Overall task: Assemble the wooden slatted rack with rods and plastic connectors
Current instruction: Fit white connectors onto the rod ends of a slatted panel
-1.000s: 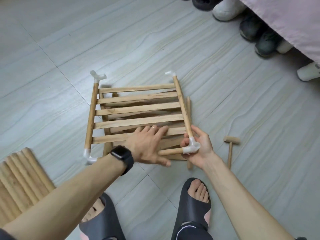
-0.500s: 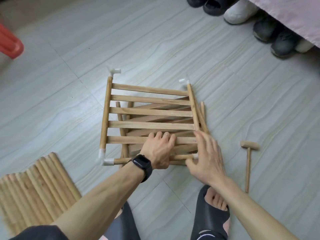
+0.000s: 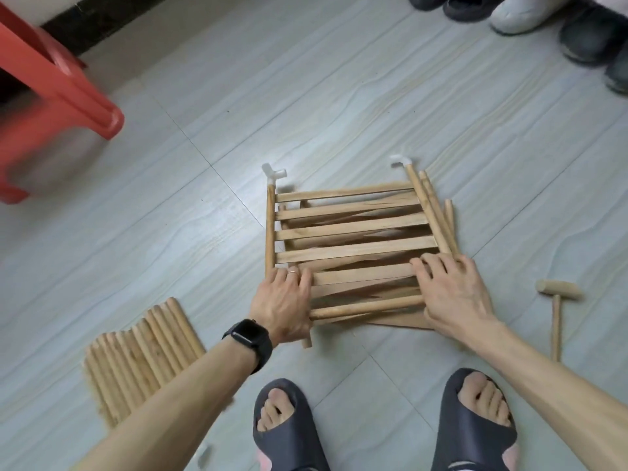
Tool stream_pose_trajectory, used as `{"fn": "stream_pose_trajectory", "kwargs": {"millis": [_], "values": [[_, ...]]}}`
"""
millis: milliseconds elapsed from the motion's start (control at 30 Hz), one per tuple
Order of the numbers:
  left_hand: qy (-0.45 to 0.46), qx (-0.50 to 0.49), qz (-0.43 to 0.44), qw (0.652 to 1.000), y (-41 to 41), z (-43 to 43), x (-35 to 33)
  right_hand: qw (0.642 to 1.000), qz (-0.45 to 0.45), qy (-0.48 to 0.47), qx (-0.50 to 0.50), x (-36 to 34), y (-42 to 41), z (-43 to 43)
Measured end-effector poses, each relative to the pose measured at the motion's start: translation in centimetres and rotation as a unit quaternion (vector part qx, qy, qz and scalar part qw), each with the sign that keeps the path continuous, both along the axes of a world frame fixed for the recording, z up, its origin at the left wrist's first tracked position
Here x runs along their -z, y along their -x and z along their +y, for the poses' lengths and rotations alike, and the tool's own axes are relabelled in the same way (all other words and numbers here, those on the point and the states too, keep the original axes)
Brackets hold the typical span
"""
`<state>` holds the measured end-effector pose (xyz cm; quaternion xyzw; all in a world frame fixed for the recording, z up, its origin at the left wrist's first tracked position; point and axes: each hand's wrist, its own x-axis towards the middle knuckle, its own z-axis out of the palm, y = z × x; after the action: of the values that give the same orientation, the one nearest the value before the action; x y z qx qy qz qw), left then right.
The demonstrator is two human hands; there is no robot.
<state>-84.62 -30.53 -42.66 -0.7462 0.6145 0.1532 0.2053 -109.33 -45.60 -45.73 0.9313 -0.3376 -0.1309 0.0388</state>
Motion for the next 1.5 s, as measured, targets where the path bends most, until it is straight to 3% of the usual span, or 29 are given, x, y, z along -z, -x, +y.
{"fn": "stream_pose_trajectory", "kwargs": {"millis": [167, 300, 433, 667, 900, 1000, 1067, 1100, 1133, 1200, 1233, 1267, 1367, 1433, 1500], "values": [[-0.015, 0.043, -0.063, 0.997, 1.0, -0.3, 0.2, 0.999, 0.017, -0.022, 0.021, -0.7, -1.5, 1.4], [0.012, 0.079, -0.075, 0.994, 1.1, -1.1, -0.6, 0.996, -0.026, -0.081, -0.019, 0.0, -3.4, 2.7], [0.014, 0.084, -0.072, 0.994, 1.2, -2.0, -0.8, 0.991, -0.08, -0.104, 0.013, 0.1, -4.4, 1.7], [0.04, 0.038, -0.069, 0.996, 1.2, -2.3, -1.0, 0.993, -0.117, -0.033, -0.011, -0.1, -4.5, 0.1], [0.125, 0.008, -0.114, 0.986, -1.7, -4.0, -3.5, 0.985, -0.169, 0.018, -0.02, -3.7, -8.3, -2.4], [0.19, -0.039, -0.141, 0.971, -2.7, -5.0, -4.4, 0.966, -0.256, 0.025, 0.032, -5.7, -9.2, -1.7], [0.231, -0.075, -0.147, 0.959, -3.0, -6.0, -5.1, 0.897, -0.421, -0.046, 0.128, -7.0, -9.2, 0.2], [0.247, -0.095, -0.149, 0.953, -3.0, -6.6, -5.4, 0.827, -0.505, -0.131, 0.211, -7.7, -9.3, 1.2], [0.265, -0.116, -0.146, 0.946, -2.9, -7.1, -5.6, 0.731, -0.552, -0.251, 0.315, -8.8, -9.8, 1.7], [0.304, -0.15, -0.127, 0.932, -2.2, -7.8, -6.1, 0.478, -0.544, -0.489, 0.486, -9.6, -11.4, 1.1], [0.318, -0.159, -0.117, 0.927, -1.6, -8.0, -6.2, 0.401, -0.529, -0.551, 0.506, -9.8, -12.2, 0.1], [0.327, -0.16, -0.109, 0.925, -0.8, -8.0, -6.2, 0.365, -0.53, -0.569, 0.511, -10.2, -13.0, -1.0], [0.348, -0.148, -0.094, 0.921, 1.2, -8.0, -6.8, 0.318, -0.546, -0.541, 0.555, -11.8, -15.0, -4.2], [0.351, -0.135, -0.09, 0.922, 1.8, -8.1, -7.2, 0.317, -0.555, -0.515, 0.571, -12.6, -15.7, -5.5], [0.345, -0.133, -0.072, 0.927, 1.9, -8.5, -7.9, 0.345, -0.564, -0.478, 0.578, -13.1, -16.2, -6.3]]}}
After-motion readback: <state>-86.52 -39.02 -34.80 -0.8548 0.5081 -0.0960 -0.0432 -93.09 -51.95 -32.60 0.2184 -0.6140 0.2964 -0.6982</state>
